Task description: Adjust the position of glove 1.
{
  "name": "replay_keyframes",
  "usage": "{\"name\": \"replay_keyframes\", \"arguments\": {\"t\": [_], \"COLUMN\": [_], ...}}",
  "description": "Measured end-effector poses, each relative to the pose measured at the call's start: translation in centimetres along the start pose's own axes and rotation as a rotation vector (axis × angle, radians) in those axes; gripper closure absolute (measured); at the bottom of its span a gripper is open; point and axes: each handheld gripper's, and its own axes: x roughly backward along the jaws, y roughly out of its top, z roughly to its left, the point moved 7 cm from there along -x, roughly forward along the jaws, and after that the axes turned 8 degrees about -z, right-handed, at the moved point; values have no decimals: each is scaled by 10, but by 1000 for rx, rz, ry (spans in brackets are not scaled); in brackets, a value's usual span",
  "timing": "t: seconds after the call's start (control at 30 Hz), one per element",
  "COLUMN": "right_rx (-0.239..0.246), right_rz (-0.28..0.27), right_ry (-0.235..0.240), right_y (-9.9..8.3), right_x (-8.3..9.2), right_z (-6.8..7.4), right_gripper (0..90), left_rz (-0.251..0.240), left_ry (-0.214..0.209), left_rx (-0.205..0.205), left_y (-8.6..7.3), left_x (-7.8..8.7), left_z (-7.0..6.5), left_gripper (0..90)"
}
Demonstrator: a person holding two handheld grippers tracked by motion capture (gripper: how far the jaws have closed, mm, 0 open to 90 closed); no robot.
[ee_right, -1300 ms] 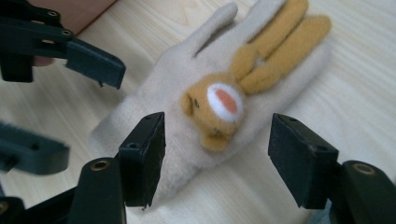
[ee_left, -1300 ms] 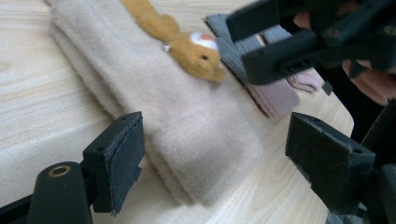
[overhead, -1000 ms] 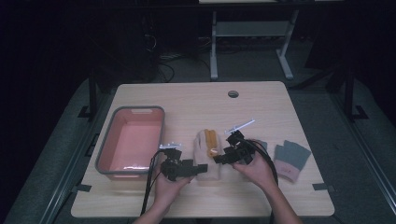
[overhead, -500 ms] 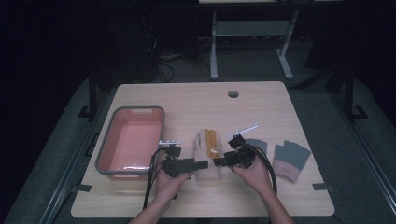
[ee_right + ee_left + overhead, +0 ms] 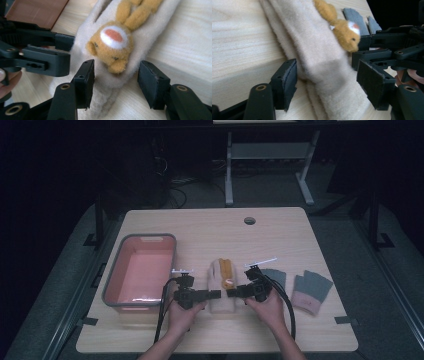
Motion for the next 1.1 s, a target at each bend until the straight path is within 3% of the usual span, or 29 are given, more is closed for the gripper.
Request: {"name": "replay_keyframes", "arguments": {"t": [0.27, 0.47, 0.6, 0.7, 1.0, 1.1], "right_rx": [-57, -105, -102, -140, -178, -165], "right_rz": [-10, -29, -41, -42, -44, -41], "right_ry": [21, 38, 42, 58, 68, 67], "right_y": [-7, -11, -12, -13, -12, -11], "right_x": [-4, -7, -9, -11, -14, -14], "right_z": [-4, -3, -2, 0, 1, 2], "right_gripper": [483, 536, 570, 621, 692, 729], "left_rz": [20, 36, 51, 55, 61, 57], "left_ry": [4, -9, -17, -21, -41, -47], "left_rx": [6, 18, 26, 42, 61, 75], "left_y": [-3, -4, -5, -5, -4, -4], "left_x": [-4, -7, -9, -9, -12, -13], "left_z": [2, 1, 2, 3, 5, 6], "left_gripper": [431, 494, 567, 619, 674, 681]}}
